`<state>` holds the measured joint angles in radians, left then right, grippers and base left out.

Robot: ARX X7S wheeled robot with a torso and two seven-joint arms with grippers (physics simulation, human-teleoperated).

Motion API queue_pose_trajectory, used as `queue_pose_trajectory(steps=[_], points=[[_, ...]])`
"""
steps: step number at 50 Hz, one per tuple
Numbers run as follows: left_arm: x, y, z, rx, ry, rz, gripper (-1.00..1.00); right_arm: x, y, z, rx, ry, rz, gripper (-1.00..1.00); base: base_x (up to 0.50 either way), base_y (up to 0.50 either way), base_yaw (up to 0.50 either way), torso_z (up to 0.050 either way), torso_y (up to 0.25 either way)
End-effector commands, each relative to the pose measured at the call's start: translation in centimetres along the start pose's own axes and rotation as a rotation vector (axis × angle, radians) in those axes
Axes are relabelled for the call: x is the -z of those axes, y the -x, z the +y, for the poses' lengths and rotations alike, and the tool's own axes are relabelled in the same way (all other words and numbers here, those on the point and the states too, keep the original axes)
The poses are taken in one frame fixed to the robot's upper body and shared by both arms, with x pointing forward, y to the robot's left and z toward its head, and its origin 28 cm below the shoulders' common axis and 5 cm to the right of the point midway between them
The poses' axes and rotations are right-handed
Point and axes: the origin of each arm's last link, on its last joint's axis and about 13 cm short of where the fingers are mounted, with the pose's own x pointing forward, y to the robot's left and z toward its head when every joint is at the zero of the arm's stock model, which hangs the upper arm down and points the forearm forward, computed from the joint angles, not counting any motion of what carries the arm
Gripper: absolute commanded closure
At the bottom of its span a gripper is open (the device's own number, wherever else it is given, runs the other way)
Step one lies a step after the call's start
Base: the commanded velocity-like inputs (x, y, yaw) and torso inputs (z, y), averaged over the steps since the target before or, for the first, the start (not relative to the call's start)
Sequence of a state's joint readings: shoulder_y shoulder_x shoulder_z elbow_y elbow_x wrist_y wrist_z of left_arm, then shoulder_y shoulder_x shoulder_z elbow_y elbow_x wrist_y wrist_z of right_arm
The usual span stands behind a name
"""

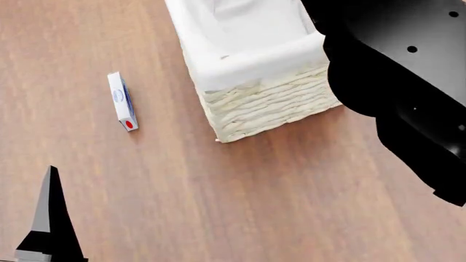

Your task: Pick up the alphabet soup and the cream cheese box, and put them in the basket.

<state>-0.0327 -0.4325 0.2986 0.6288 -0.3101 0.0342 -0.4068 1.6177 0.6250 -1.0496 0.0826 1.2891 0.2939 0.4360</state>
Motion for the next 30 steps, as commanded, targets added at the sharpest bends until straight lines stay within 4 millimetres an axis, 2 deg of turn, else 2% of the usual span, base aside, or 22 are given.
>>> queue_pose_trajectory(steps=[1, 30], points=[[0.0, 0.0, 0.0, 0.001, 0.005, 0.000, -1.00, -0.5, -1.2, -0.8, 0.009, -0.012, 0.058, 1.00, 0.00, 0.00, 0.00, 0.000, 0.000], [0.0, 0.1, -0.1, 0.001, -0.002, -0.001, -1.00, 1.7, -0.8, -1.0, 0.021, 0.004, 0.125, 1.00, 0.00, 0.00, 0.00, 0.000, 0.001]])
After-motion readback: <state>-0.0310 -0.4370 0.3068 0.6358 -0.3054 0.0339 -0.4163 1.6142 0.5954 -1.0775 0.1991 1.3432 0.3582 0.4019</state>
